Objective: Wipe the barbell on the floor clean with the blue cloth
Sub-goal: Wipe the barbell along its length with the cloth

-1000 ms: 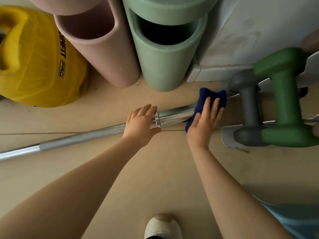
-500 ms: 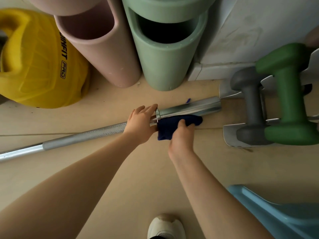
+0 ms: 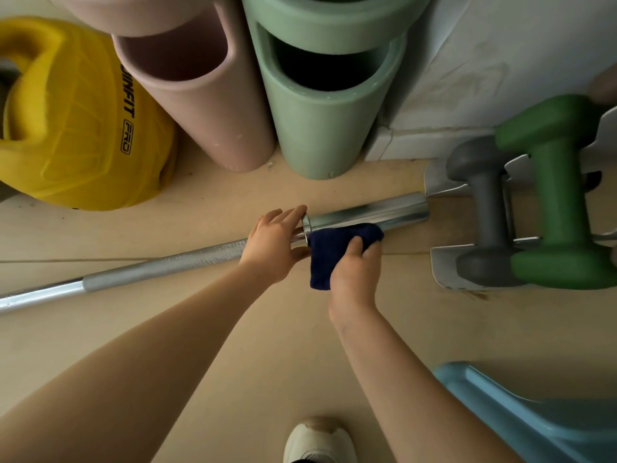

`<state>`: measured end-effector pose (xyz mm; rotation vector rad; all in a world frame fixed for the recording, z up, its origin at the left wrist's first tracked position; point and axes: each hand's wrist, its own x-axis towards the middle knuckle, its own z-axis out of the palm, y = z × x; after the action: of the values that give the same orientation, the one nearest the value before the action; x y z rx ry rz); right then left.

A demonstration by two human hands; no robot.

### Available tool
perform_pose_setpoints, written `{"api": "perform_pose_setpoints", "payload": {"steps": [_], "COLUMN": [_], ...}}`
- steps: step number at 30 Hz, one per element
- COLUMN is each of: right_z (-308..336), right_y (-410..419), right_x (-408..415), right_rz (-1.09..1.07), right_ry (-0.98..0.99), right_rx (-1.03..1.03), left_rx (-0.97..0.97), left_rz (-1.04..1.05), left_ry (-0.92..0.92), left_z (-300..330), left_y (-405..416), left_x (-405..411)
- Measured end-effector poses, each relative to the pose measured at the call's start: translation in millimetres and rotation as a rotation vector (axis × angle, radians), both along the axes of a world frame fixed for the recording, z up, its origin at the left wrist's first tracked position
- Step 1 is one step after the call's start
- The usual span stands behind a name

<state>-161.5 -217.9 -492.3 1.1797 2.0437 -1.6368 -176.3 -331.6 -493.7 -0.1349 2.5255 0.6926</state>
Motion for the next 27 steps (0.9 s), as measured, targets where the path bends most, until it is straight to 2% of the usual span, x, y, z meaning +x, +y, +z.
{"api": "perform_pose_setpoints", "payload": {"steps": [4, 8, 11, 14, 17, 20, 21, 25, 27], "right_z": [5.2, -2.2, -3.6, -6.7, -6.0, 2.6, 4.3, 11.7, 14.4], "right_y": [-21.9, -7.1, 24.9, 15.3, -0.6, 17.0, 26.8, 25.2, -1.2], "right_x": [7.7, -42.8, -66.6, -48.5, -20.8, -26.3, -31.7, -30.8, -17.8], "right_rz": [0.572, 0.886, 0.861, 0.870, 1.086, 1.297, 1.304, 1.004, 1.072], "right_ry": [0.453, 0.380, 0.262, 0.283, 0.453, 0.475, 0.430, 0.230, 0.244], "right_rx": [0.512, 0.782, 0.952, 0.960, 0.930, 0.940, 0.952, 0.966, 0.890], "left_rx": [-0.010, -0.009, -0.048, -0.025, 0.014, 0.038, 0.036, -0.092, -0.116], "left_rz": [-0.045, -0.059, -0.078, -0.057, -0.006, 0.024, 0.015, -0.122, -0.167], "left_ry": [0.088, 0.097, 0.059, 0.044, 0.047, -0.005, -0.033, -0.048, -0.016], "left_z": [-2.6, -1.1, 1.2, 0.8, -1.7, -0.7, 0.8, 10.0, 17.4], "left_y": [-2.7, -1.7, -0.8, -1.6, -0.9, -1.5, -2.9, -13.1, -18.8], "left_x": [-0.1, 1.2, 1.1, 1.3, 1.4, 2.2, 2.5, -1.1, -4.5]}}
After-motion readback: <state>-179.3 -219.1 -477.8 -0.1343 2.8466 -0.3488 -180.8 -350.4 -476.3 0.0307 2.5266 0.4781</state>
